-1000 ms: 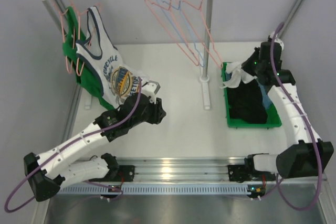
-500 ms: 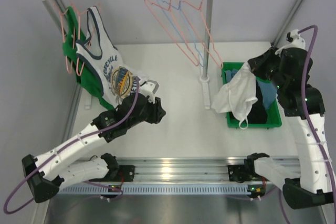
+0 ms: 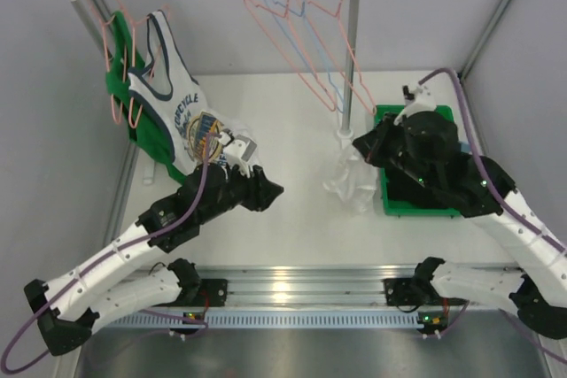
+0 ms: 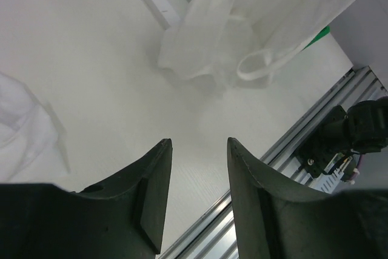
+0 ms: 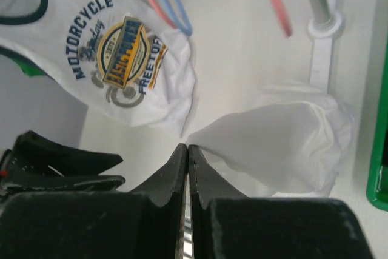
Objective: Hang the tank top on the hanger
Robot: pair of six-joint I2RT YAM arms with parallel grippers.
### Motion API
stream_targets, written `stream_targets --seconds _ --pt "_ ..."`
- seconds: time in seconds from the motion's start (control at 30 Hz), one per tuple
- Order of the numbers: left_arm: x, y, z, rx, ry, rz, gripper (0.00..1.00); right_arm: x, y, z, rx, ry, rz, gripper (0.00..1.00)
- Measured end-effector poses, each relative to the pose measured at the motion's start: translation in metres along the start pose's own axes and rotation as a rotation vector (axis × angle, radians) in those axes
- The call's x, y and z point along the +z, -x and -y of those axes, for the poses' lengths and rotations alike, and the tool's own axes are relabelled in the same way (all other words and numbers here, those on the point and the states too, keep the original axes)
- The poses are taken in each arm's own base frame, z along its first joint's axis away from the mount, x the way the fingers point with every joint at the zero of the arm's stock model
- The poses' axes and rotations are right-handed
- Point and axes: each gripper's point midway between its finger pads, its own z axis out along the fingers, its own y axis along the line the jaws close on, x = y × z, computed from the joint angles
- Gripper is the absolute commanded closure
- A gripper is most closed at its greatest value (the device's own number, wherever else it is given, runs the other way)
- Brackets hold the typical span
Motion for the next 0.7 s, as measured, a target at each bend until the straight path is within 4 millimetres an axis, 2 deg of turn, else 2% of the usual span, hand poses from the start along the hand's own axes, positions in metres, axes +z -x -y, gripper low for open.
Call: stream_targets --seconds 0.13,0.23,0.3,0.4,0.53,0.6,0.67,0.7 --pt "-0.008 0.007 0.002 -0.002 -0.013 0.036 0.53 0.02 -0.051 -0.028 -0.058 0.027 -0.123 1.0" --pt "-0.012 0.009 0.002 -0.004 -0.015 0.05 0.53 0.038 -0.087 -0.037 -0.102 0.019 -0.207 1.0" --pt "-0.013 0.009 0.001 -0.005 -0.009 0.053 0.53 0.048 -0.102 -0.035 -0.122 0.005 -0.241 1.0" --pt "-0.013 0.008 -0.003 -0.006 0.014 0.05 0.53 0.062 -0.114 -0.035 -0.141 -0.013 -0.268 1.0" --pt "-0.007 0.002 -0.015 -0.014 0.079 0.031 0.54 0.094 -0.136 -0.042 -0.163 0.001 -0.323 1.0" --pt "-0.002 -0.008 -0.026 -0.019 0.132 -0.001 0.54 0.115 -0.152 -0.04 -0.177 -0.006 -0.362 0.97" --pt "0.002 -0.02 -0.036 -0.023 0.175 -0.032 0.54 0.139 -0.17 -0.035 -0.188 -0.018 -0.406 0.86" --pt "0.003 -0.028 -0.041 -0.027 0.195 -0.049 0.54 0.147 -0.177 -0.031 -0.194 -0.026 -0.423 0.78"
